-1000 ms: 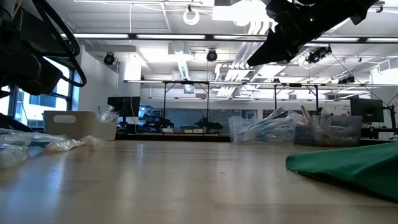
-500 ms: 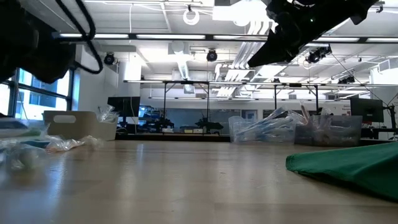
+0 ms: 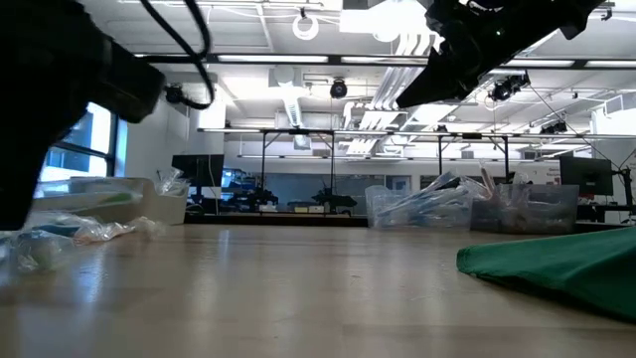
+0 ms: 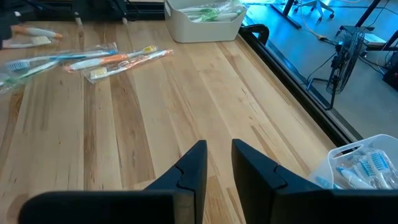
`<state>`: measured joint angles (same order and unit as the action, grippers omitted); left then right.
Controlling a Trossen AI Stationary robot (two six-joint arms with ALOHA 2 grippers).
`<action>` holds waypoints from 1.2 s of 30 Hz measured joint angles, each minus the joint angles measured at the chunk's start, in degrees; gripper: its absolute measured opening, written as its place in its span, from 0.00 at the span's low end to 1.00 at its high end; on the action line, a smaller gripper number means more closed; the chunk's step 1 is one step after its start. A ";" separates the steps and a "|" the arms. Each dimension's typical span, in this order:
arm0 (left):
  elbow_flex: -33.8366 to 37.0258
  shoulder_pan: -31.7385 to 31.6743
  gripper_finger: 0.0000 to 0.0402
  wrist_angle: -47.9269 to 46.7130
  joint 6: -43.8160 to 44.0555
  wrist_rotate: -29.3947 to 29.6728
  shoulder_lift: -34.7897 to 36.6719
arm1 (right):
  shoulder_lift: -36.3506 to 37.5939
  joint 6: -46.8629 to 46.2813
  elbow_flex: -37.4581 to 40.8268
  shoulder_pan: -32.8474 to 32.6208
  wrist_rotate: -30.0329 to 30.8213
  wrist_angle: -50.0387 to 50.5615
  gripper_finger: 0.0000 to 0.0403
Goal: Pick & Place Toothbrushes
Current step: Put the green toothbrush into the gray bin
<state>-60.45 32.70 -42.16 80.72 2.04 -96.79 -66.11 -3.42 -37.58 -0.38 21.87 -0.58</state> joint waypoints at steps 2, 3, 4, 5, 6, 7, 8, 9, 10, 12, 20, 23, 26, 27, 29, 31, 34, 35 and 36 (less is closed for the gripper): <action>0.00 -1.74 0.13 -0.02 -3.78 -0.02 0.01 | 0.00 0.00 0.00 0.02 0.00 0.03 0.16; 0.00 -2.64 0.13 -0.03 -5.66 -0.04 0.02 | 0.00 0.00 0.00 0.00 0.00 0.03 0.16; 0.00 -3.62 0.13 -0.03 -7.48 -0.04 0.04 | 0.00 0.00 0.00 0.00 0.00 0.07 0.16; 0.00 -4.64 0.13 -0.12 -9.47 -0.02 0.31 | 0.00 0.00 0.00 0.00 0.00 0.13 0.16; 0.00 -5.55 0.13 -0.39 -11.49 0.03 0.76 | 0.00 0.00 0.00 0.00 0.00 0.29 0.16; 0.00 -6.49 0.13 -0.39 -13.54 0.06 1.25 | 0.00 0.00 0.00 0.00 0.00 0.43 0.16; 0.00 -7.66 0.13 -0.32 -15.54 0.07 1.81 | 0.00 0.00 0.00 0.00 0.00 0.51 0.16; 0.00 -8.72 0.13 -0.47 -17.65 0.19 2.34 | 0.00 0.00 0.00 0.01 0.00 0.63 0.16; 0.00 -9.64 0.13 -0.81 -19.72 0.48 3.16 | 0.01 0.00 0.00 0.00 0.00 0.73 0.16; 0.00 -11.47 0.13 -2.08 -23.29 2.05 5.66 | 0.00 -0.02 0.00 0.02 0.00 0.75 0.16; 0.00 -17.13 0.13 -11.04 -32.48 16.92 20.23 | 0.00 -1.45 0.00 0.00 -0.02 1.27 0.16; 0.00 -19.05 0.13 -11.53 -35.77 24.21 26.48 | 0.00 -1.44 0.00 0.00 -0.02 1.21 0.16; -0.02 -21.19 0.13 -11.83 -39.04 32.59 31.94 | 0.00 -1.41 0.00 0.01 -0.02 1.21 0.16; -0.02 -21.93 0.13 -12.39 -39.94 35.44 33.34 | 0.00 -1.40 0.00 0.00 -0.02 1.23 0.16; -0.02 -23.86 0.13 -12.41 -41.37 40.48 36.01 | 0.00 -1.36 0.00 0.00 -0.02 1.14 0.16; -0.02 -26.13 0.13 -13.17 -41.92 45.33 37.86 | 0.00 -1.29 0.00 0.00 -0.02 1.06 0.16; -0.02 -29.93 0.13 -14.12 -41.92 51.89 39.38 | 0.00 -1.25 0.00 0.02 0.00 0.89 0.16; -0.02 -31.40 0.13 -14.34 -41.99 53.92 39.52 | 0.00 -1.11 0.00 0.02 0.00 0.78 0.16; -0.02 -32.82 0.13 -14.61 -41.94 55.87 39.54 | 0.00 -1.01 0.00 0.02 0.00 0.79 0.16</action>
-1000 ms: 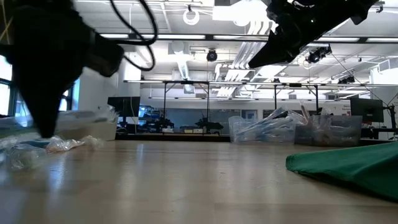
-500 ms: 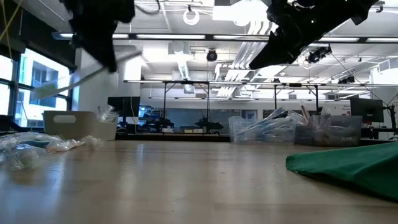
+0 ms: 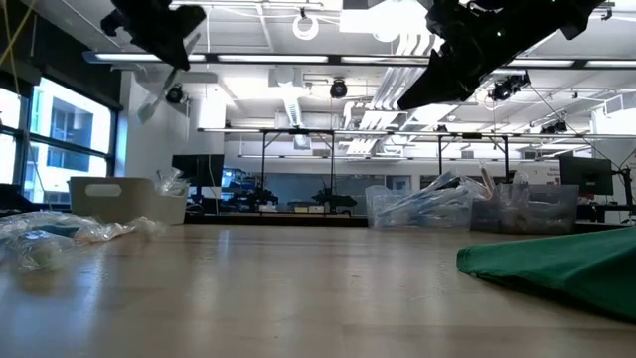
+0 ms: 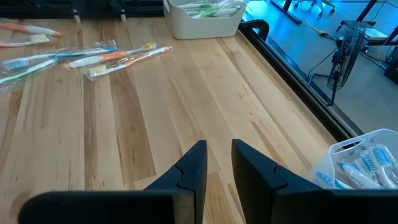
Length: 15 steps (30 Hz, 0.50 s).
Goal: Pick & Place Toothbrushes
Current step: Put the green toothbrush into the gray bin
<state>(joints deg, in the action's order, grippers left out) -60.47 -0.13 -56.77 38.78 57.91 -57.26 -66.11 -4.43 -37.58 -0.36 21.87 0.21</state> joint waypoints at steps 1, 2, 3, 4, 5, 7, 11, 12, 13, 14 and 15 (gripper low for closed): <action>0.00 -1.41 0.13 -0.44 -0.02 1.72 -0.02 | 0.00 0.08 0.00 0.00 0.00 0.01 0.16; 0.00 -3.12 0.13 -0.98 -0.06 3.30 -0.08 | 0.00 0.12 0.00 0.00 0.00 -0.02 0.16; 0.02 -4.75 0.13 -1.20 -0.04 4.70 -0.19 | 0.00 0.13 0.00 0.00 0.00 -0.01 0.16; 0.02 -6.46 0.13 -1.22 -0.03 6.16 -0.43 | 0.00 0.16 0.00 0.00 0.00 0.00 0.16; 0.02 -8.17 0.13 -1.35 0.00 7.41 -0.72 | 0.00 0.16 0.00 0.00 0.00 -0.02 0.16; 0.08 -11.56 0.13 -1.76 -0.02 9.28 -1.36 | 0.00 0.16 0.00 0.00 0.00 -0.01 0.16; 0.15 -18.44 0.13 -1.79 -0.02 10.23 -3.07 | 0.00 0.16 0.00 0.00 0.00 0.00 0.16; 0.15 -20.06 0.13 -1.79 -0.02 10.17 -3.70 | 0.00 0.16 0.00 0.00 0.01 -0.02 0.16; 0.15 -21.52 0.13 -1.85 -0.02 9.95 -4.33 | 0.00 0.16 0.00 0.00 0.00 0.00 0.16; 0.15 -22.98 0.13 -1.92 -0.01 9.43 -5.01 | 0.00 0.16 0.00 0.00 0.00 0.00 0.16; 0.15 -24.45 0.13 -1.92 0.01 8.49 -5.83 | 0.00 0.18 0.00 0.00 0.00 0.00 0.16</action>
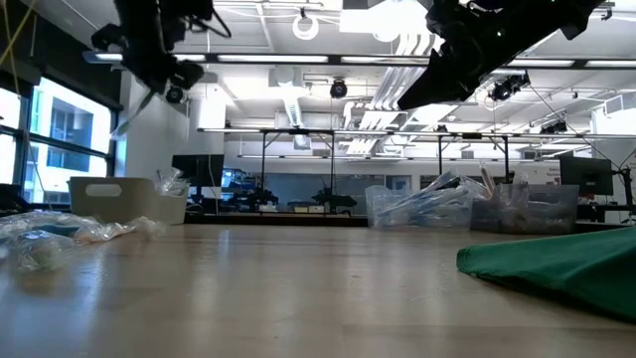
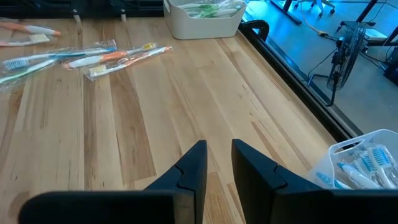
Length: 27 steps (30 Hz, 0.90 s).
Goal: Pick & Place Toothbrushes
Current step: Put the green toothbrush into the gray bin
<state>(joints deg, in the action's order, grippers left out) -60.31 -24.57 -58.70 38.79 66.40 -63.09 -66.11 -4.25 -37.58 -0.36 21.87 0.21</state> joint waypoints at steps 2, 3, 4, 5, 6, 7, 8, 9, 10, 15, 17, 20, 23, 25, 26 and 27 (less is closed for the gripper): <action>0.02 -2.69 0.13 -0.01 -0.06 -1.99 -1.80 | 0.00 -0.02 0.00 0.00 0.00 0.00 0.16; 0.04 -3.95 0.13 -0.01 -0.59 -2.87 -2.77 | 0.00 -0.02 0.00 0.00 0.02 0.00 0.16; 0.04 -5.16 0.13 -0.02 -1.22 -3.48 -3.77 | 0.00 -0.02 0.00 0.00 0.00 0.00 0.16; 0.04 -6.29 0.13 0.00 -1.50 -3.86 -4.84 | 0.00 -0.01 0.00 0.00 0.00 0.00 0.16; 0.05 -7.29 0.13 0.02 -1.53 -4.22 -6.05 | 0.00 -0.01 0.00 0.00 0.00 0.01 0.16; 0.07 -8.22 0.13 0.02 -1.53 -4.42 -7.29 | 0.00 -0.02 0.00 0.00 0.00 0.00 0.16; 0.09 -9.09 0.13 0.03 -1.48 -4.40 -8.40 | 0.00 -0.02 0.00 0.00 0.00 0.01 0.16; 0.09 -9.91 0.13 0.15 -1.31 -4.34 -9.50 | 0.00 -0.01 0.00 0.00 0.00 0.01 0.16; 0.09 -10.72 0.13 0.24 -1.08 -4.32 -10.69 | 0.00 0.00 0.00 0.00 0.00 0.00 0.16; 0.09 -14.44 0.13 0.28 -0.89 -4.34 -16.76 | 0.00 -0.01 0.00 0.00 0.00 0.02 0.16; 0.09 -15.82 0.13 0.96 -0.59 -4.59 -18.86 | 0.00 -0.02 0.00 0.00 0.00 0.02 0.16; 0.09 -17.76 0.13 3.70 -1.50 -7.49 -21.35 | 0.00 0.00 0.00 0.00 0.00 0.02 0.16; 0.09 -19.40 0.13 7.05 -4.15 -10.39 -23.14 | 0.00 0.00 0.00 0.00 0.02 0.02 0.16; 0.09 -20.16 0.13 8.74 -5.76 -11.69 -23.96 | 0.00 0.00 0.22 0.00 0.01 -0.09 0.16; 0.09 -20.46 0.13 9.17 -6.05 -12.01 -24.34 | 0.00 0.01 0.53 0.00 0.02 -0.14 0.16; 0.09 -20.61 0.13 9.30 -6.05 -12.12 -24.66 | 0.00 0.18 1.03 0.00 0.02 -0.51 0.16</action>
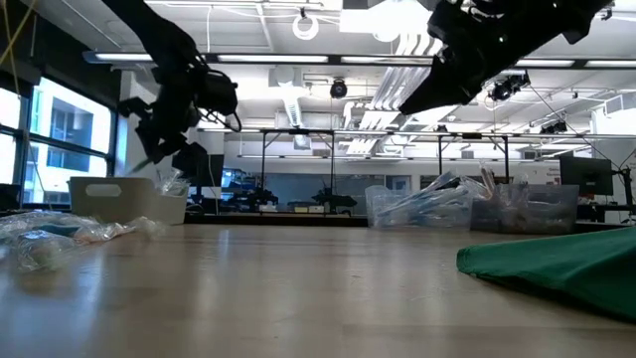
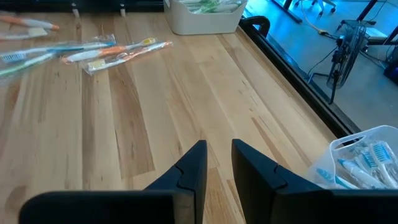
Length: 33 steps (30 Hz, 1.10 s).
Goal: Pick & Place Toothbrushes
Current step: Put the green toothbrush into the gray bin, then put the blue toothbrush into the transparent bin
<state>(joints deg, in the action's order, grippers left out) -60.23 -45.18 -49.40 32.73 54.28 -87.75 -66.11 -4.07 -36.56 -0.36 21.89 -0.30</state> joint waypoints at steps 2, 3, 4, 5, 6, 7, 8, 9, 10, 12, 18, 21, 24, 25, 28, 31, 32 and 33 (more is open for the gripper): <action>0.00 -0.40 0.13 0.14 0.00 -0.06 -0.66 | 0.00 1.54 1.14 0.04 -0.02 -1.49 0.16; 0.00 -0.66 0.13 0.03 -0.05 -0.56 -0.98 | 0.00 2.56 1.64 0.08 0.04 -2.19 0.16; 0.00 -1.01 0.13 -0.16 -0.21 -1.55 -1.24 | 0.00 3.18 2.13 0.19 -0.02 -2.97 0.16; 0.00 -1.17 0.13 -0.13 -0.72 -2.36 -1.55 | 0.00 3.77 2.43 0.40 -0.03 -3.41 0.16; 0.00 -1.44 0.13 0.19 -1.07 -3.13 -1.91 | 0.00 4.05 2.68 0.67 0.00 -3.93 0.16; 0.00 -1.49 0.13 0.17 -1.17 -3.90 -2.30 | 0.00 4.09 2.80 0.95 -0.01 -4.13 0.16; 0.00 -1.51 0.13 -0.01 -1.21 -4.30 -2.77 | 0.00 3.99 2.82 1.24 0.00 -4.30 0.16; 0.00 -1.49 0.13 -0.06 -1.22 -4.30 -3.14 | 0.00 3.72 2.82 1.48 0.01 -4.58 0.16; 0.00 -1.47 0.13 0.03 -1.25 -4.35 -3.38 | 0.00 3.22 2.82 1.66 0.00 -4.72 0.16; 0.00 -1.41 0.13 0.01 -1.25 -4.39 -3.88 | 0.00 2.48 2.82 1.88 0.00 -4.69 0.16; 0.00 -1.71 0.14 -0.74 -1.99 -4.72 -4.10 | 0.00 2.40 2.82 1.92 -1.57 -4.65 0.16; 0.00 -1.69 0.18 -0.72 -4.23 -6.28 -4.10 | 0.00 2.74 2.82 1.92 -2.86 -4.65 0.16; 0.00 -1.71 0.26 -0.64 -4.44 -8.04 -4.10 | 0.00 2.79 2.82 2.03 -2.83 -4.66 0.16; 0.00 -1.71 0.29 -0.50 -4.45 -8.89 -4.10 | 0.00 2.79 2.82 2.05 -2.80 -4.66 0.16; 0.00 -1.70 0.38 -0.03 -4.48 -9.06 -4.10 | 0.00 2.81 2.82 2.05 -2.71 -4.66 0.16; 0.00 -1.69 0.44 -0.08 -7.62 -9.11 -4.10 | 0.00 2.81 2.82 2.05 -2.69 -4.66 0.16; 0.00 -1.69 0.45 -0.23 -8.48 -9.22 -4.08 | 0.00 2.81 2.82 2.03 -2.69 -4.65 0.16; 0.00 -1.69 0.46 -0.68 -8.88 -9.23 -3.99 | 0.00 2.81 2.82 2.03 -2.69 -4.66 0.16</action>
<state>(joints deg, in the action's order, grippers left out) -60.23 -46.87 -50.08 23.85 45.05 -91.74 -66.11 -1.26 -33.74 1.67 19.20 -4.96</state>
